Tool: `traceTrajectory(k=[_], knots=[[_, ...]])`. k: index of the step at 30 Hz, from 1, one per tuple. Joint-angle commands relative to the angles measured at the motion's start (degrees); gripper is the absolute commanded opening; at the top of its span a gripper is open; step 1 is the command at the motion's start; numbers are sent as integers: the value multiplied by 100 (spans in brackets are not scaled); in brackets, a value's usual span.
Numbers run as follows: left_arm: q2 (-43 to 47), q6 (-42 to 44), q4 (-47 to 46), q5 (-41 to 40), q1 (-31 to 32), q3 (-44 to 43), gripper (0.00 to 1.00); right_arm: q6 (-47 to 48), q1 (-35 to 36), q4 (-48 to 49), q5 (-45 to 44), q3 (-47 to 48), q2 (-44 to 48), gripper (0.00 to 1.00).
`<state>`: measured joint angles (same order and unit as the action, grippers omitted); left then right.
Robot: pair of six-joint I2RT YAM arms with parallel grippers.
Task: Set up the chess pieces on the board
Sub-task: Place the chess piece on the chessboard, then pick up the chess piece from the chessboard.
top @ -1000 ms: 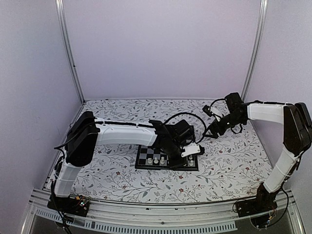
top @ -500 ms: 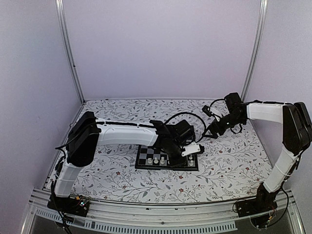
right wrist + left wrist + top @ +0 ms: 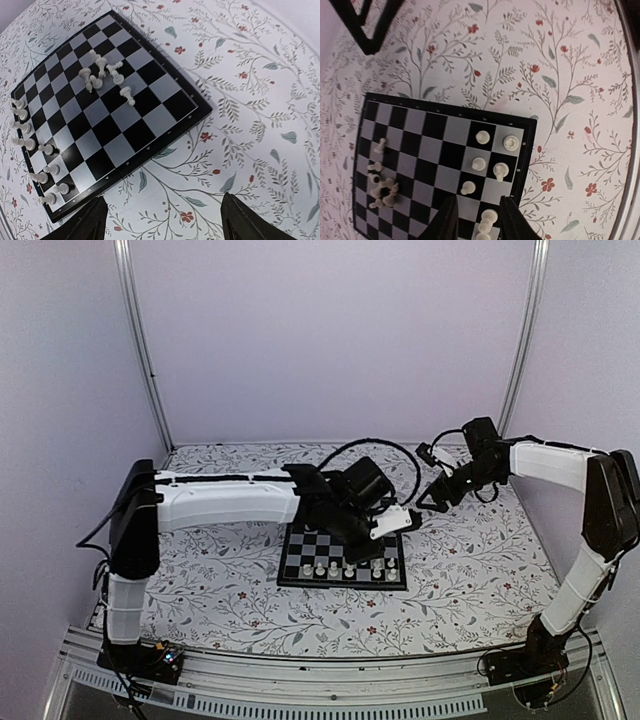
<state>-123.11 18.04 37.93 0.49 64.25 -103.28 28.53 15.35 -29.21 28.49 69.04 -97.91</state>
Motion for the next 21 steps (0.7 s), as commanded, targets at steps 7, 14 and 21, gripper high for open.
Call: traceTrajectory(k=[7, 14, 21], knots=[[2161, -39, -2483, -2906, -35, 1214, 56, 32, 2, 1484, -2214, 664, 1395, 98], [2342, -935, -2404, -2591, -772, 1524, 57, 416, 89, 918, -375, 998, 1071, 88], [2520, -1696, -2716, -1111, -1572, 2196, 49, 816, 961, 336, -717, 1472, -220, 48]])
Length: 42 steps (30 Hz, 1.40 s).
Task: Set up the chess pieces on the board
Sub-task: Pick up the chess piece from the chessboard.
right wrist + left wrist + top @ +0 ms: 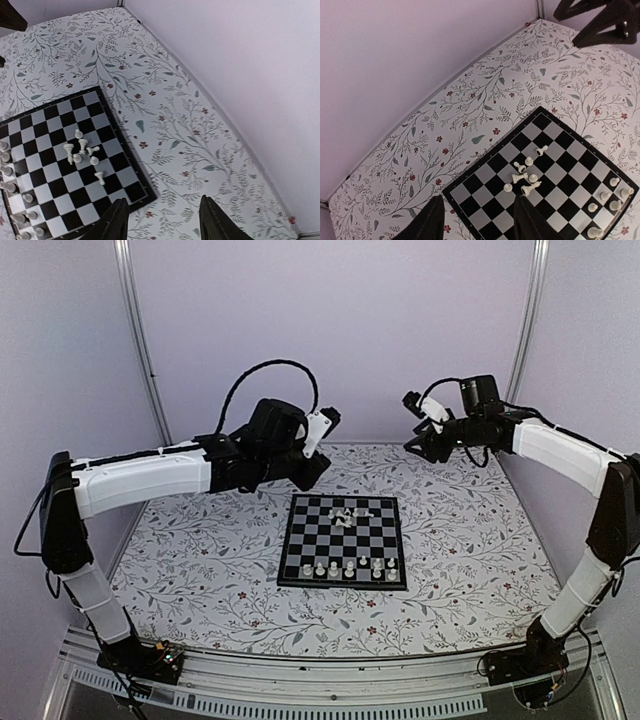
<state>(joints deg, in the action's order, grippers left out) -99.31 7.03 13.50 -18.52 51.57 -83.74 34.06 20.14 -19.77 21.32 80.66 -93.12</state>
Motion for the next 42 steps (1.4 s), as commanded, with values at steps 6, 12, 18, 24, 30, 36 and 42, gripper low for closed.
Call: traceTrajectory(k=[6, 12, 18, 24, 30, 36, 42], knots=[[154, -978, -262, 649, -373, 252, 50, 84, 1086, -1218, -190, 1432, -2201, 33], [311, -1525, -253, 760, -551, 280, 61, -123, 1227, -1512, -167, 2161, -3128, 34], [301, -1956, -221, 1260, -857, 265, 64, -100, 1298, -1859, -58, 2578, -3666, 38], [283, -1937, -181, 1331, -868, 241, 64, -152, 1352, -1925, -36, 2691, -3889, 38], [252, -1916, -170, 1372, -868, 227, 63, -202, 1361, -1916, -97, 2709, -3977, 29], [222, -1917, -139, 1420, -868, 201, 63, -241, 1357, -1933, -170, 2702, -3884, 9], [237, -1883, -136, 1414, -868, 192, 63, -236, 1361, -1990, 12, 2552, -3485, 0]])
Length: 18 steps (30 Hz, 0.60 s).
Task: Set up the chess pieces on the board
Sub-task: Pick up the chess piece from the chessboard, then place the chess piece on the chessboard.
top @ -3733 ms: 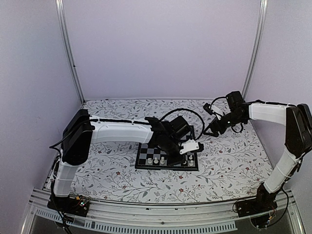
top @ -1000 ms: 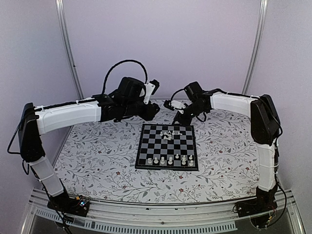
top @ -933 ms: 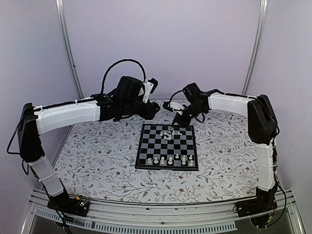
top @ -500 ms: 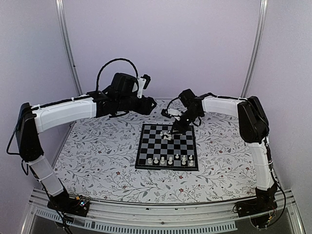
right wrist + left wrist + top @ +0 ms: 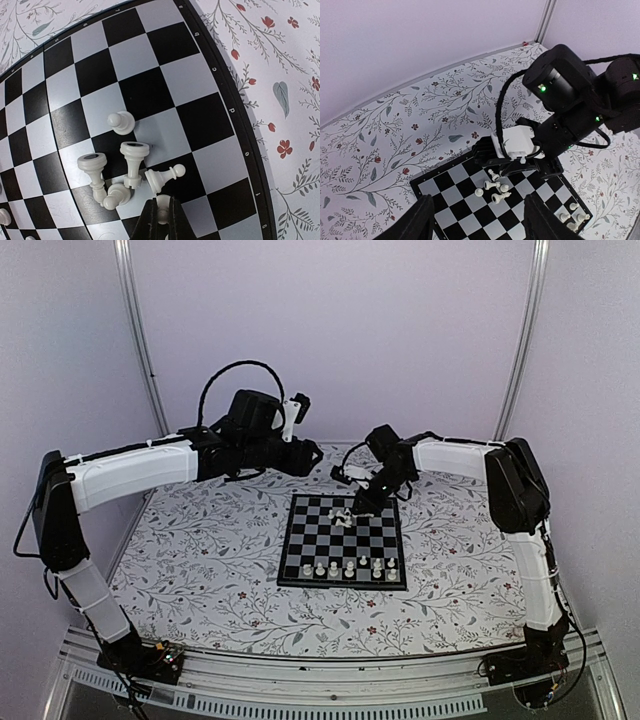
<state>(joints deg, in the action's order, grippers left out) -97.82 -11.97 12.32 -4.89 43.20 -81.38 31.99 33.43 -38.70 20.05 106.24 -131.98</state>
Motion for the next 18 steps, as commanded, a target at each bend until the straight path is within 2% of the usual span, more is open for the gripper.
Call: traceTrajectory(k=[1, 9, 18], knots=[[88, 6, -14, 47, -31, -44, 63, -26, 39, -64, 153, -95, 565, 0], [96, -77, -46, 110, -83, -23, 63, 86, 163, -19, 548, -969, 1661, 0], [133, -69, -54, 83, -88, -9, 63, 576, 741, -496, 311, -1477, 1882, 0]])
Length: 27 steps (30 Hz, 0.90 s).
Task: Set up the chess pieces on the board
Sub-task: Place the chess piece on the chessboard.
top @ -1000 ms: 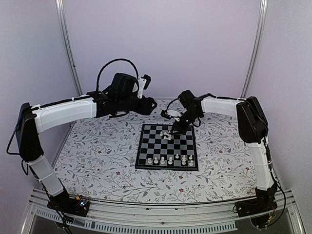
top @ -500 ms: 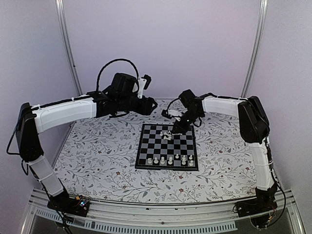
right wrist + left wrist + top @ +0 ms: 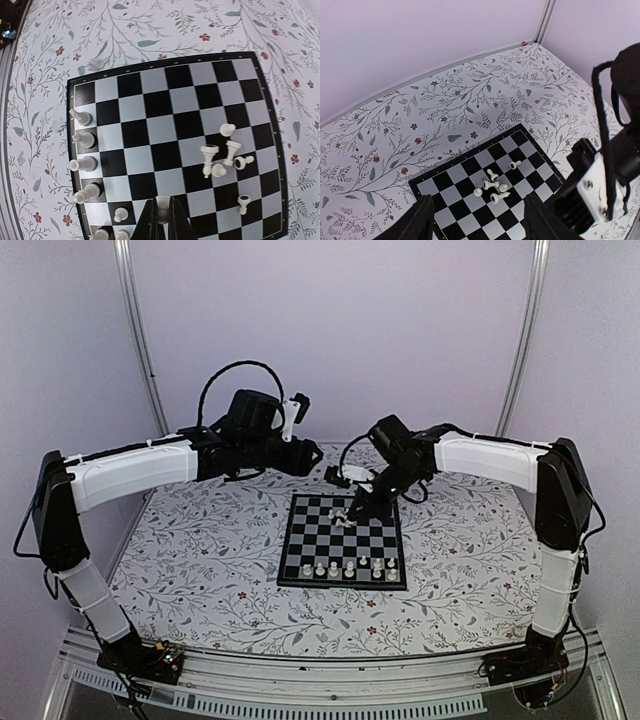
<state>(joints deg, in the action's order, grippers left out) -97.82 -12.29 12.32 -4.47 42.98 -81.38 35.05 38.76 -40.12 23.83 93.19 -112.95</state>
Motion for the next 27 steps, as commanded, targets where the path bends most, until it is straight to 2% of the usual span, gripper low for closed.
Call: traceTrajectory(k=[1, 12, 27], knots=[[132, -30, -48, 45, -70, -10, 63, 293, 243, -389, -108, -188, -51, 0], [126, -13, -27, 122, -66, -44, 63, 494, 449, -743, -126, -187, -476, 0], [49, 13, 39, 183, -62, -96, 63, 429, 536, -708, 72, -105, -839, 3]])
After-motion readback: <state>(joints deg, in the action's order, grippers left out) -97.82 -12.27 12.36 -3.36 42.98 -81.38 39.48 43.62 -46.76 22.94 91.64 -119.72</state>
